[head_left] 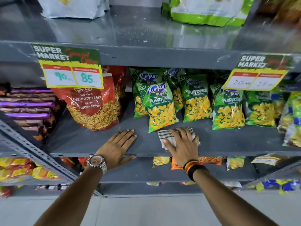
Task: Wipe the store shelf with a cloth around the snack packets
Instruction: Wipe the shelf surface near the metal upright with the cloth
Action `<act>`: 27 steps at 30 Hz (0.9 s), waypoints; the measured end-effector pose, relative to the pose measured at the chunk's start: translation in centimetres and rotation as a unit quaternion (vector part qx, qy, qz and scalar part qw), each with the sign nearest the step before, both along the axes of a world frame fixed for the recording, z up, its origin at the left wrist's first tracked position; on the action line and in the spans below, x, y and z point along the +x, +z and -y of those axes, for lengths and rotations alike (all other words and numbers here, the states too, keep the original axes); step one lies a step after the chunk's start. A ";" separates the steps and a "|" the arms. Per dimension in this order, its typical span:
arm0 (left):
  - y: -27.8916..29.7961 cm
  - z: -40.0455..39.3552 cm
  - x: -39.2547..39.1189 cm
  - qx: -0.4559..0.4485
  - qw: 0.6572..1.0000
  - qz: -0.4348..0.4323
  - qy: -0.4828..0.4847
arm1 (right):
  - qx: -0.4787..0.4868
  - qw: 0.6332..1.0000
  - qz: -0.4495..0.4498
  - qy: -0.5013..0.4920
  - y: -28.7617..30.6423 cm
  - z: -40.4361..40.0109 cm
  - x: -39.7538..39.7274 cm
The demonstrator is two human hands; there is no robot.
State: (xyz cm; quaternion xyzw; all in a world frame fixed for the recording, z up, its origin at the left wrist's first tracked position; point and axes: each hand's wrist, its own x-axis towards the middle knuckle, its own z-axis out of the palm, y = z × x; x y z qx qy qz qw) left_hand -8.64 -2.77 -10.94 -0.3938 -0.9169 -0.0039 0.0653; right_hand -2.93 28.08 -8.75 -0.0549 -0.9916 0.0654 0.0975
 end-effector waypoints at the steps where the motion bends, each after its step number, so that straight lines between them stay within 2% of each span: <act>1: 0.2 0.0 0.1 -0.006 1.000 0.007 0.006 | -0.006 1.000 -0.001 0.002 0.2 0.3 0.2; 5: 1.9 0.1 1.7 -0.019 0.999 0.028 0.030 | -0.025 0.999 0.010 0.029 1.5 1.5 1.5; 8: 4.6 1.6 4.8 0.007 0.999 0.019 0.040 | -0.077 0.995 0.027 0.063 3.6 2.6 3.3; 11: 8.6 5.1 8.7 0.055 0.997 -0.008 0.049 | -0.149 0.982 -0.008 0.116 7.1 5.5 6.0; 15: 14.4 11.7 11.9 0.089 0.993 -0.048 0.068 | -0.199 0.955 -0.059 0.213 13.8 11.3 8.3; 18: 20.0 16.6 11.9 0.102 0.985 -0.109 0.090 | -0.220 0.931 -0.106 0.273 19.7 16.0 8.1; 21: 26.6 20.9 11.0 0.128 0.967 -0.200 0.094 | -0.193 0.914 -0.161 0.318 25.6 20.4 7.3; 27: 40.7 27.5 7.0 0.103 0.921 -0.367 0.081 | -0.136 0.898 -0.247 0.339 35.7 28.2 3.9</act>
